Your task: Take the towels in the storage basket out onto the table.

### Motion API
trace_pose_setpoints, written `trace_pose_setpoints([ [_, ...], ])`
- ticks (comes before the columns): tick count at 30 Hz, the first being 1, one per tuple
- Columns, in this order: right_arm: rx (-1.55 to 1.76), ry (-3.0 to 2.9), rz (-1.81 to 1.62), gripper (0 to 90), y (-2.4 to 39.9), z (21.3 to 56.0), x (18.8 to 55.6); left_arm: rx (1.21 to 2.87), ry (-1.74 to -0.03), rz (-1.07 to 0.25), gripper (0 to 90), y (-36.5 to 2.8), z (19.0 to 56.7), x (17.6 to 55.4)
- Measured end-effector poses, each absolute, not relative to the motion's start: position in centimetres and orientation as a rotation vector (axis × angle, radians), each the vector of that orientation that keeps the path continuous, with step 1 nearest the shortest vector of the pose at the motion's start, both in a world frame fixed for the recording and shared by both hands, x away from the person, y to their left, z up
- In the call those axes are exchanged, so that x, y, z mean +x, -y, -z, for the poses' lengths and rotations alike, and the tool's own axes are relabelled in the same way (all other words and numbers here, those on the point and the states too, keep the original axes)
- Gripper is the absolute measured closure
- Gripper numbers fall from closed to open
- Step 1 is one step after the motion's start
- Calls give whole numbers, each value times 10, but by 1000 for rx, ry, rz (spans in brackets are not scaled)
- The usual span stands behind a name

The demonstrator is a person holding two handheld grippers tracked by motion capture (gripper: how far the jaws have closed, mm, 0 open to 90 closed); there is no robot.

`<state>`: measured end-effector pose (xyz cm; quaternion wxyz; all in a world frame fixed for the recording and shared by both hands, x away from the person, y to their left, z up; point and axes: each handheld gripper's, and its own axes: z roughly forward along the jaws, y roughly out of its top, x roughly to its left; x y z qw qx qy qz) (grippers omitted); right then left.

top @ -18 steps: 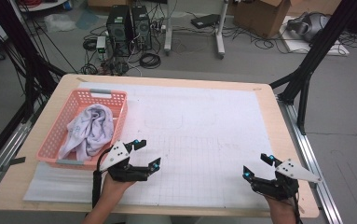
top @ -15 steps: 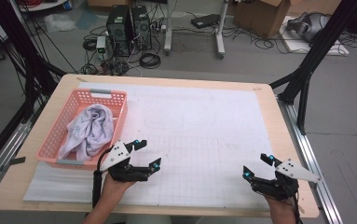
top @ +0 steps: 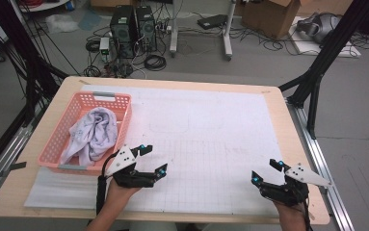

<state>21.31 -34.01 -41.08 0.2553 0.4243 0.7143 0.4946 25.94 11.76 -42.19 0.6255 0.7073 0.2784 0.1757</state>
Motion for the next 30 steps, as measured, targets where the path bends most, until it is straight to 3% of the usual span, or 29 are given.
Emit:
trace_pose_setpoints([
  [30,1141,-1947,-1337,173,337,411,215,1620,-603,-358,170,-117,390,259],
])
